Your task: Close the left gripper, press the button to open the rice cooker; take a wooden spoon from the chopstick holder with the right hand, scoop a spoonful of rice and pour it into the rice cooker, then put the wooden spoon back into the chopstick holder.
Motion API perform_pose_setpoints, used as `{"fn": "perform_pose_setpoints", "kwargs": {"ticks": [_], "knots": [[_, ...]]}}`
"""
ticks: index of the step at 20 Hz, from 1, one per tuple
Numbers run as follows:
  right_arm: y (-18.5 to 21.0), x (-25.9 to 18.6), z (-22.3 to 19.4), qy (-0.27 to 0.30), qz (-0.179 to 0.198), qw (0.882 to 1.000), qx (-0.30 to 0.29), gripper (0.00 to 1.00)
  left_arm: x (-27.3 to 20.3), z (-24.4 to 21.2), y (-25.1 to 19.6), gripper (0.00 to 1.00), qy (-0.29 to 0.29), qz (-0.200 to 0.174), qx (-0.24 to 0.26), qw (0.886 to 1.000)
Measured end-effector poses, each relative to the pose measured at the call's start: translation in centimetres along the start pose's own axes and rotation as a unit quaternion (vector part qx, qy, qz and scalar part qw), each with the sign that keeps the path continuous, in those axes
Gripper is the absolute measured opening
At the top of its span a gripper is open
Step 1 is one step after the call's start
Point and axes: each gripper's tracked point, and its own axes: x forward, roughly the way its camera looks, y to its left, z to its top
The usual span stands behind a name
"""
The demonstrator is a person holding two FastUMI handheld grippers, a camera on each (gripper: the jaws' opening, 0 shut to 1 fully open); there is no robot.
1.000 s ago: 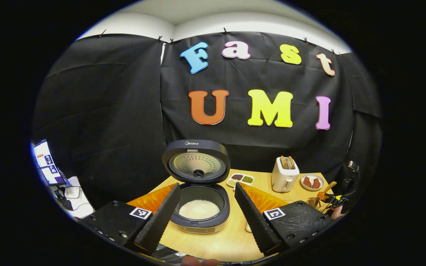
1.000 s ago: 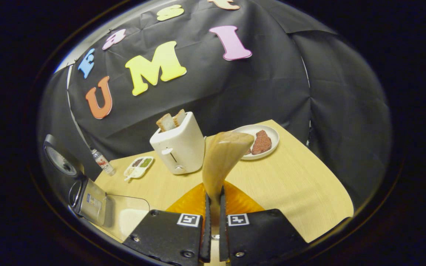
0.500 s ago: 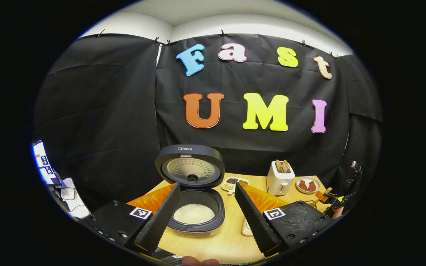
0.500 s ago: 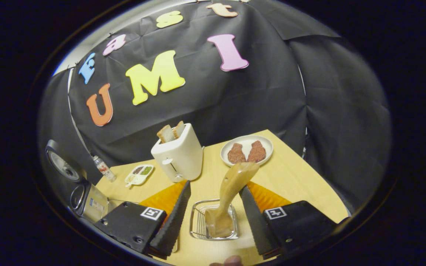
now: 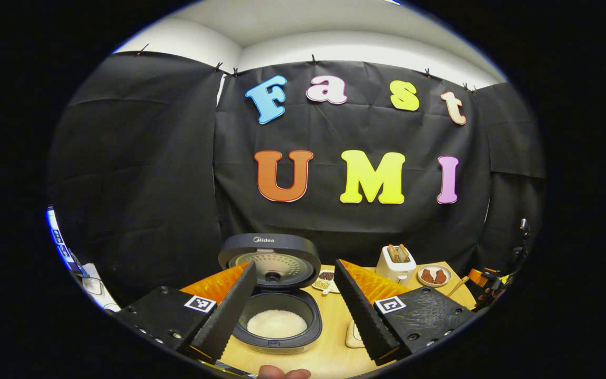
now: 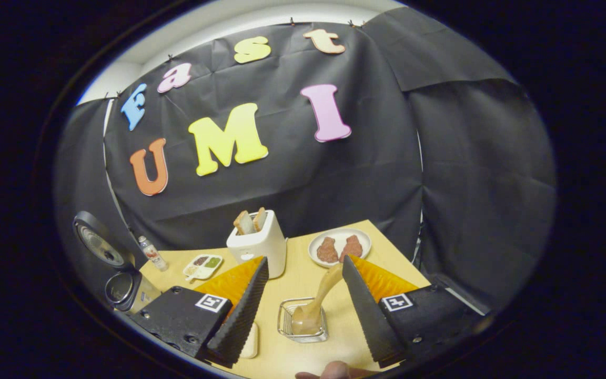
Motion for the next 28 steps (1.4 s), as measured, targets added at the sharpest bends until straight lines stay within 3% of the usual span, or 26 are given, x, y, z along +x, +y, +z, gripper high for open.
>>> {"fn": "perform_pose_setpoints", "kwargs": {"ticks": [3,9,12,23,28], "knots": [[0.2,-3.0,2.2,-0.03,-0.018,0.999,-0.039,0.96,0.7,1.7,0.8,0.95,-0.011,-0.006,-0.031,0.999],[1.5,-9.6,5.1,-0.061,-0.022,0.997,-0.04,1.0,4.9,3.7,1.4,0.94,-0.028,-0.023,-0.006,0.999],[1.3,-12.2,4.7,-0.057,-0.032,0.997,-0.03,0.99,8.0,3.8,2.5,0.94,-0.022,-0.02,-0.001,1.0],[-5.0,-20.2,0.6,-0.025,-0.134,0.991,0.006,0.99,16.0,-0.1,5.4,0.95,0.051,-0.004,0.033,0.998],[-5.6,-21.5,0.0,-0.016,-0.147,0.989,0.019,0.99,17.2,-1.9,5.6,0.97,0.089,-0.002,0.039,0.995]]}}
